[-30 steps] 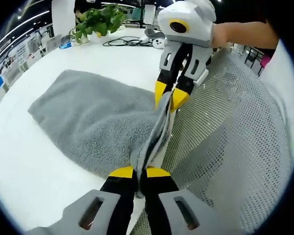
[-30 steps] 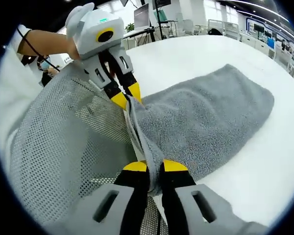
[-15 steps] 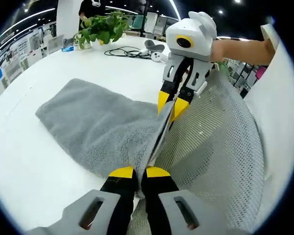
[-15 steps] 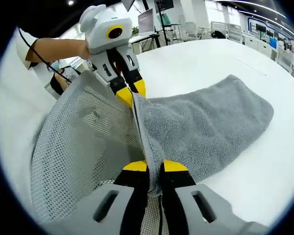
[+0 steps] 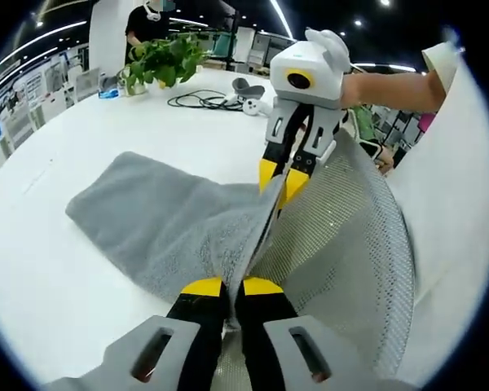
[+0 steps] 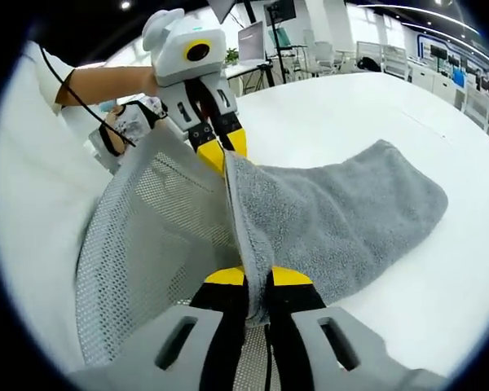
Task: Fold the towel on the table until its edges align and the towel forms a compact rectangular stack.
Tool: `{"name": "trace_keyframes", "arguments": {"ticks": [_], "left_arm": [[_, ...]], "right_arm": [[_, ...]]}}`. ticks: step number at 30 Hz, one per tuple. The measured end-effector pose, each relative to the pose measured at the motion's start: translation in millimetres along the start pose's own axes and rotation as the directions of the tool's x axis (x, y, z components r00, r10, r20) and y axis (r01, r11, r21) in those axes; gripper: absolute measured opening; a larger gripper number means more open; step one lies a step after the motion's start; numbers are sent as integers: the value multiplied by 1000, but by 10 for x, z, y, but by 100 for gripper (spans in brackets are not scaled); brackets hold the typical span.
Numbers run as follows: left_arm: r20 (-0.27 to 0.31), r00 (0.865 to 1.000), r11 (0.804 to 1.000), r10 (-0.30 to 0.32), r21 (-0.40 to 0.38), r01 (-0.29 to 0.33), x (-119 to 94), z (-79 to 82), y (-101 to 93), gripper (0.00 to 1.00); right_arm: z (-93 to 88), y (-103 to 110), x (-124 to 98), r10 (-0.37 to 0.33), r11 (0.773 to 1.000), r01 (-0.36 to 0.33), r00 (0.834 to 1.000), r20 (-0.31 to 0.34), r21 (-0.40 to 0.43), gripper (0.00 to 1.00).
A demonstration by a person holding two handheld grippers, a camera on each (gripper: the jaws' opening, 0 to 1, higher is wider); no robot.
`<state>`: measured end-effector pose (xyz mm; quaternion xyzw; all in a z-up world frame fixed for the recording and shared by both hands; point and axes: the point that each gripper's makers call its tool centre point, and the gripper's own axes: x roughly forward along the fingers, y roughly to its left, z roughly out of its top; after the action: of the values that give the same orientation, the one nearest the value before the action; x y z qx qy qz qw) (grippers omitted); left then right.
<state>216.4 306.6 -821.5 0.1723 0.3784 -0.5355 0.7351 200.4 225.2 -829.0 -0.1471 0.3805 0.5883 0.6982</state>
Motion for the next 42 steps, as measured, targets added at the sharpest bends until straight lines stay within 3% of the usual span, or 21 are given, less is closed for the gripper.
{"name": "trace_keyframes", "arguments": {"ticks": [27, 35, 42], "left_arm": [[81, 996, 999, -46, -2, 46, -240, 217, -213, 6], [157, 988, 999, -5, -38, 11, -325, 424, 2, 6], [190, 982, 999, 18, -53, -8, -353, 529, 105, 6]], "right_arm": [[125, 288, -249, 84, 996, -85, 996, -20, -39, 6], [310, 131, -365, 62, 997, -61, 998, 17, -42, 6], [414, -20, -434, 16, 997, -13, 999, 44, -76, 7]]}}
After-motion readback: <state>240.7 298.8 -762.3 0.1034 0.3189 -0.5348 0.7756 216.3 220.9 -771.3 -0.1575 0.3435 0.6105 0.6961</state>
